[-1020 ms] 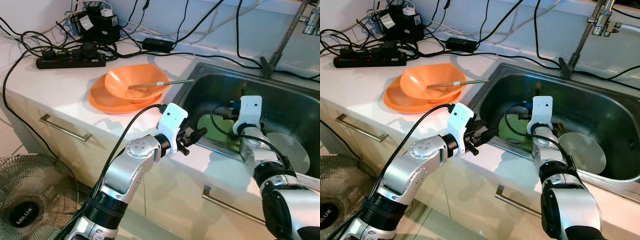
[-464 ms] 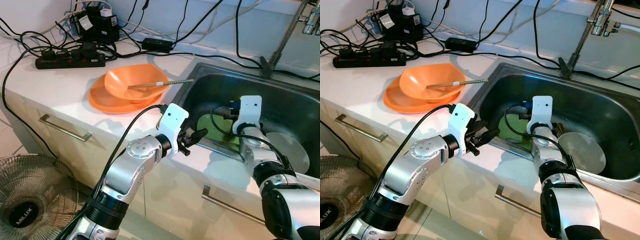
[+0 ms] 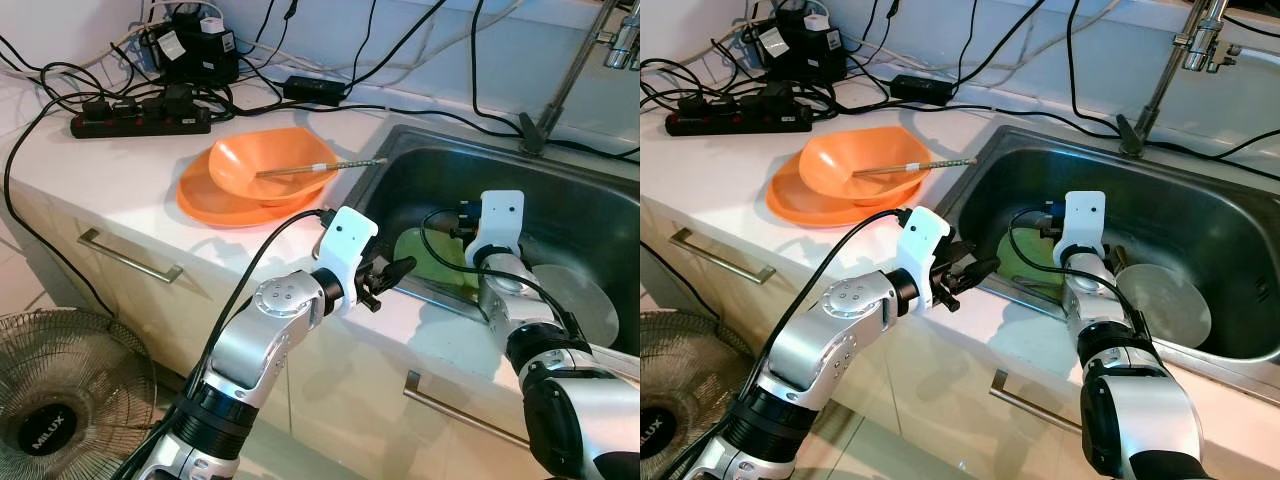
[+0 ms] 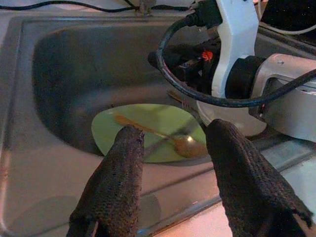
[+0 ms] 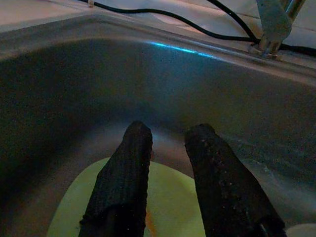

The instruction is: Kitchen organization

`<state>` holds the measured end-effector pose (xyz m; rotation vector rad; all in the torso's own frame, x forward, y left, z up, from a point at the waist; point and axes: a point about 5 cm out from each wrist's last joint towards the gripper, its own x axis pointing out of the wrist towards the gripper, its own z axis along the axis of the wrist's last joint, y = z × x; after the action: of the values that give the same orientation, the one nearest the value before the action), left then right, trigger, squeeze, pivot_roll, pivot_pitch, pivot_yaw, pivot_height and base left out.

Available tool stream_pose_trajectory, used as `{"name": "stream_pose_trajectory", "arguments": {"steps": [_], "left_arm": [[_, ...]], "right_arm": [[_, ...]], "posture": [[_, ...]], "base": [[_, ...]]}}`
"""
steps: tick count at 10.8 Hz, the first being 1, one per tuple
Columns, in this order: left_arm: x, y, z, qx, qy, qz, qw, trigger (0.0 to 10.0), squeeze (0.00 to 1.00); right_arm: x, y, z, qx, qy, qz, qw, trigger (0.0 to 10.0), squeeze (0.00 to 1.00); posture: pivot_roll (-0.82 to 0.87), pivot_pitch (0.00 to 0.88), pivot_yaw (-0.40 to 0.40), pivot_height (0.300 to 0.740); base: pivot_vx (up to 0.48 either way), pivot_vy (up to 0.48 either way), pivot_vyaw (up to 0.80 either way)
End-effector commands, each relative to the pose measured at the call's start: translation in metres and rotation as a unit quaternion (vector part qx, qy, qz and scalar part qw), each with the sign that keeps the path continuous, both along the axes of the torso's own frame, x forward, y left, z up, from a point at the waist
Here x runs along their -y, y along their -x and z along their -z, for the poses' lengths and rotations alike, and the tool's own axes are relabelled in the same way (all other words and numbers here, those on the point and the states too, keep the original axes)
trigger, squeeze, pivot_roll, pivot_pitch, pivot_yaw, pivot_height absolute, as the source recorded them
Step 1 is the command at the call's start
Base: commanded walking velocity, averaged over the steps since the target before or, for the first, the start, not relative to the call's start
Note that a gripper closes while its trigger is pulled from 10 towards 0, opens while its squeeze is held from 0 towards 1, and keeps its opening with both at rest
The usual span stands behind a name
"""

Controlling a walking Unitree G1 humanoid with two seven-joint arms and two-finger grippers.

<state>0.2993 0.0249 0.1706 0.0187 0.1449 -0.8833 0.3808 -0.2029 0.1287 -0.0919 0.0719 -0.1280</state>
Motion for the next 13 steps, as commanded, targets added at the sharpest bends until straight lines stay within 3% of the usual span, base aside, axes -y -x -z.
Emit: {"name": "stream_pose_trajectory", "arguments": {"steps": [1,4,8,10,13], "left_arm": [[0.001,0.000,-0.003,0.007,0.002,-0.002,1.000,10.0,0.00],[0.001,-0.004,-0.014,0.045,0.031,-0.021,0.998,10.0,0.00],[-0.009,-0.016,-0.024,0.110,0.048,-0.084,0.989,10.0,0.00],[-0.013,-0.018,-0.022,0.123,0.044,-0.098,0.987,10.0,0.00],[-0.014,-0.017,-0.020,0.126,0.046,-0.098,0.986,10.0,0.00]], "right_arm": [[0.001,0.000,-0.003,0.010,-0.008,0.007,1.000,10.0,0.00],[-0.001,-0.008,-0.034,0.085,-0.017,-0.007,0.996,10.0,0.00],[-0.009,-0.004,-0.060,0.164,-0.005,-0.056,0.985,10.0,0.00],[-0.011,0.013,-0.055,0.183,0.014,-0.115,0.976,10.0,0.00],[-0.014,0.032,-0.049,0.187,0.005,-0.142,0.972,10.0,0.00]], "posture": [[0.13,0.058,-0.016,0.740],[0.12,0.060,-0.021,0.740],[0.10,0.066,-0.028,0.740],[0.09,0.071,-0.032,0.740],[0.08,0.077,-0.027,0.740]], "base": [[0.000,0.000,0.00],[0.000,0.000,0.00],[0.000,0.000,0.00],[0.000,0.000,0.00],[0.000,0.000,0.00]]}}
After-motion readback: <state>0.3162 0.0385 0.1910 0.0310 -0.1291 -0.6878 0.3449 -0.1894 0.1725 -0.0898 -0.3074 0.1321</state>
